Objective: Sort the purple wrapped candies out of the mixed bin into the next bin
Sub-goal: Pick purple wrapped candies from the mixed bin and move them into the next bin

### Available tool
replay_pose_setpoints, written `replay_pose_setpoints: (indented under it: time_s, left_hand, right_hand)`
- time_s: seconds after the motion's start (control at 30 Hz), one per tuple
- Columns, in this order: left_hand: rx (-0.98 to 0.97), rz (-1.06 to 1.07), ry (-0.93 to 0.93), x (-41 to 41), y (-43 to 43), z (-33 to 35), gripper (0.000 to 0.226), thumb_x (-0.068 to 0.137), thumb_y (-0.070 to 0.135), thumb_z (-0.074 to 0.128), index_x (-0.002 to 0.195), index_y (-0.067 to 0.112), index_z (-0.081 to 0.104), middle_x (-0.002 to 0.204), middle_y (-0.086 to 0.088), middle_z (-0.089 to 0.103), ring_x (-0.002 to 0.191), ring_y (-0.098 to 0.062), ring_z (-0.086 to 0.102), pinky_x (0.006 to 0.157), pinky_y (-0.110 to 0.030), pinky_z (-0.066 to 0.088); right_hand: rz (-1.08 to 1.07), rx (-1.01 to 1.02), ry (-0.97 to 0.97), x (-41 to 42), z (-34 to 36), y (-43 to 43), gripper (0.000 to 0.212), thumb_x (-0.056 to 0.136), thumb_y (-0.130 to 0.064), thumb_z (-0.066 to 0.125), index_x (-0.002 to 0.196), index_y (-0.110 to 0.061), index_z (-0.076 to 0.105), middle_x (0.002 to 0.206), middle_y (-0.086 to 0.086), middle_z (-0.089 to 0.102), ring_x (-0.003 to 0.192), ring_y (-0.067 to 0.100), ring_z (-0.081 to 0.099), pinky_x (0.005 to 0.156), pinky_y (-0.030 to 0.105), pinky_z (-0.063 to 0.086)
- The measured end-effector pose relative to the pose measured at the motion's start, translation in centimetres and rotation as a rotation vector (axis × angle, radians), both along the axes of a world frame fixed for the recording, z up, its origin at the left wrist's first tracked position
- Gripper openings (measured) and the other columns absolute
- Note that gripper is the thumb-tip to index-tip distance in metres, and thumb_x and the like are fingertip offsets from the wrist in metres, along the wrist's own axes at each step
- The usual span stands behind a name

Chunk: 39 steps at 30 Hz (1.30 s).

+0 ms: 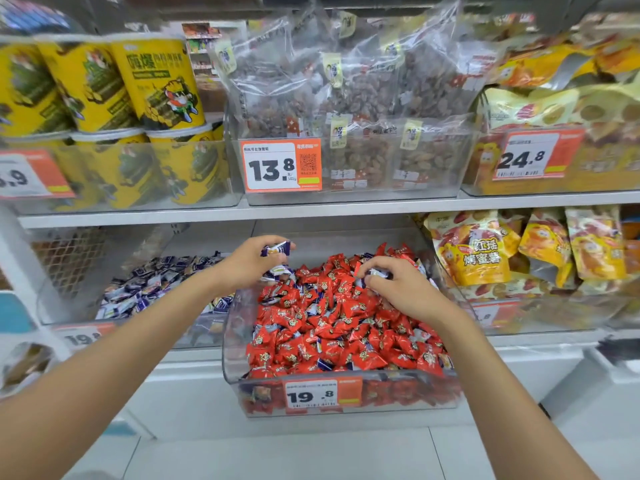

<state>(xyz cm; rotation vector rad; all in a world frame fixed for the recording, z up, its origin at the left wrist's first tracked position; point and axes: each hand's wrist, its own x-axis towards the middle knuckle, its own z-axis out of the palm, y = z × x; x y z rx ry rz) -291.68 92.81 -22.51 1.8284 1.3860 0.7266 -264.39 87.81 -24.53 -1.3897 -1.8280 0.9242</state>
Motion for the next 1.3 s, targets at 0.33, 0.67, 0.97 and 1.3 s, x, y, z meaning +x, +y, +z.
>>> replay_pose_setpoints:
  time_s: [0.33,0.67,0.97,1.3]
  left_hand:
    - [0.092,0.277,-0.250,-7.2,-0.3,-3.3,0.022,0.100,0.020,0.052,0.114,0.033,0.061,0.115,0.008,0.065,0.107,-0.015,0.060,0.095,-0.036,0.046]
    - [0.125,0.308,-0.232,-7.2,2.2,-4.8,0.031,0.097,0.029,0.055,0.126,0.019,0.059,0.120,0.010,0.060,0.109,-0.007,0.054,0.091,-0.021,0.040]
    - [0.124,0.204,-0.254,-6.8,1.3,-6.1,0.025,0.096,0.019,0.059,0.119,0.026,0.065,0.112,0.024,0.059,0.096,0.021,0.052,0.075,0.007,0.033]
    - [0.110,0.170,-0.298,-6.8,1.0,-6.7,0.024,0.096,0.021,0.058,0.114,0.036,0.066,0.112,0.029,0.057,0.096,0.019,0.052,0.077,-0.003,0.038]
  right_hand:
    - [0.139,-0.054,-0.143,-8.4,0.1,4.7,0.013,0.097,-0.020,0.055,0.100,-0.014,0.066,0.059,-0.010,0.055,0.041,0.008,0.035,0.043,0.018,0.031]
    - [0.059,-0.013,-0.432,-12.4,-6.2,13.2,0.022,0.089,-0.032,0.068,0.095,-0.011,0.070,0.102,0.006,0.069,0.081,0.016,0.061,0.074,0.028,0.045]
    - [0.147,0.034,-0.639,-14.7,-7.3,13.4,0.037,0.088,-0.046,0.065,0.114,-0.020,0.068,0.121,0.001,0.064,0.107,0.023,0.061,0.085,0.031,0.049]
    - [0.050,-0.060,-0.259,-11.5,-3.5,11.6,0.037,0.086,-0.048,0.067,0.073,-0.014,0.059,0.067,-0.005,0.053,0.058,0.010,0.049,0.059,0.026,0.039]
